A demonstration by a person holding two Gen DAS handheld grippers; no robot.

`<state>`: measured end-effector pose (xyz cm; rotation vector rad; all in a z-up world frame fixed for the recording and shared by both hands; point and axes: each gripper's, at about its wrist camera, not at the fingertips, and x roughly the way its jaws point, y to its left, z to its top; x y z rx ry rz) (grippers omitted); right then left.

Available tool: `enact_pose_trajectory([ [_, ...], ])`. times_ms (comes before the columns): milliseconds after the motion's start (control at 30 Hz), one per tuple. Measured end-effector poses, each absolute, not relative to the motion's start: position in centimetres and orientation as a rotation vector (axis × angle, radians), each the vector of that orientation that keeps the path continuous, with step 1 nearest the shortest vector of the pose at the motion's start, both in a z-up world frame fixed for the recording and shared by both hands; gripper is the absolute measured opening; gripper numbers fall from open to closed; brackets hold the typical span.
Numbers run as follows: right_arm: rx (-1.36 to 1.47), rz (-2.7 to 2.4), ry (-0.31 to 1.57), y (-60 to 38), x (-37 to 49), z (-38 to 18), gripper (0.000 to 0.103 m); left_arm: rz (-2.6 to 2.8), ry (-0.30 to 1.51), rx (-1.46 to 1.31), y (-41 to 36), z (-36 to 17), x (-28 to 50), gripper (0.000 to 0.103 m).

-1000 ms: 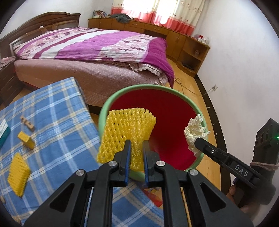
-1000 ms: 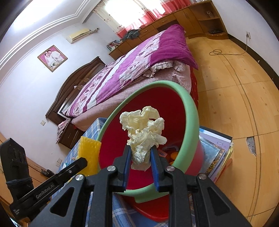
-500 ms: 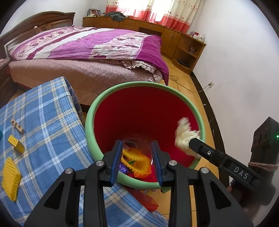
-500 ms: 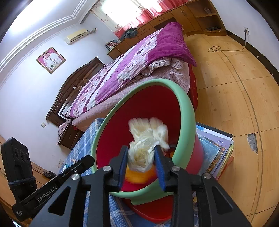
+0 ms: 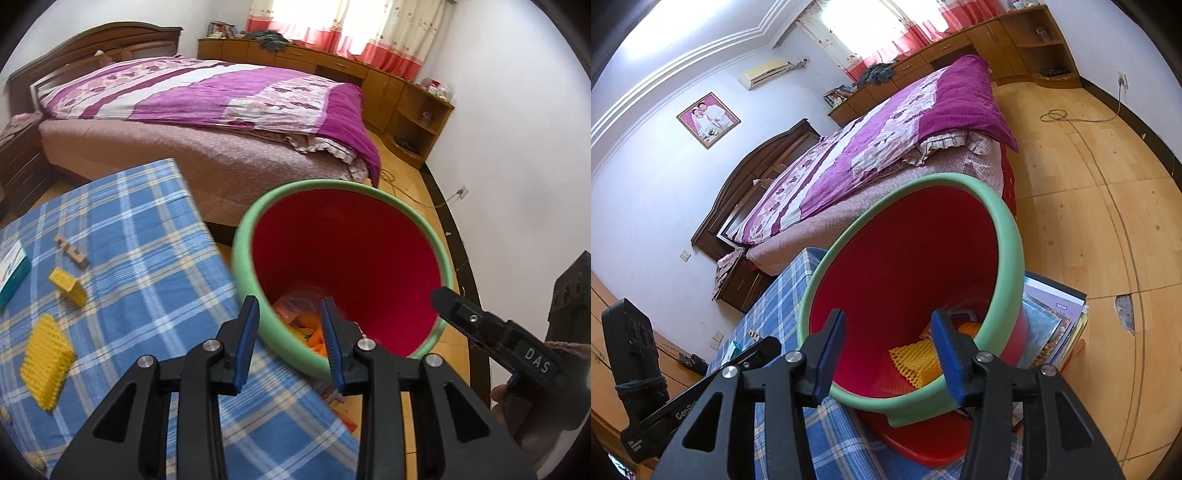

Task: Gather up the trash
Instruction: 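Move both open tools back toward the table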

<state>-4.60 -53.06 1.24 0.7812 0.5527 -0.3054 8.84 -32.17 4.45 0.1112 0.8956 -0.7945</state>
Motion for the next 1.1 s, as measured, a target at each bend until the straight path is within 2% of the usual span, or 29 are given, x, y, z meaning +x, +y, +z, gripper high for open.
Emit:
enact_pose_trajectory([
  [433, 0.731, -0.28, 0.564, -50.2, -3.8, 2.4, 0.054, -0.644, 0.895, 0.055, -25.2, 4.2, 11.5, 0.034],
  [700, 0.708, -0.264, 0.583, -48.4, -3.0, 2.8, 0.056, -0.503, 0.91, 0.021, -20.3, 3.2, 13.4, 0.043],
  [767, 0.702, -0.259, 0.589, -47.8, -2.8, 2.8, 0.057, -0.454, 0.917, 0.029, -19.2, 2.9, 13.8, 0.051],
  [900, 0.69, -0.258, 0.603, -47.1, -2.1, 2.8, 0.063, -0.395, 0.924, 0.039, -17.6, 2.3, 14.5, 0.052],
  [1100, 0.676, -0.256, 0.633, -46.1, -1.4, 2.5, 0.064, -0.292, 0.918, 0.089, -15.8, 1.0, 15.6, 0.052],
])
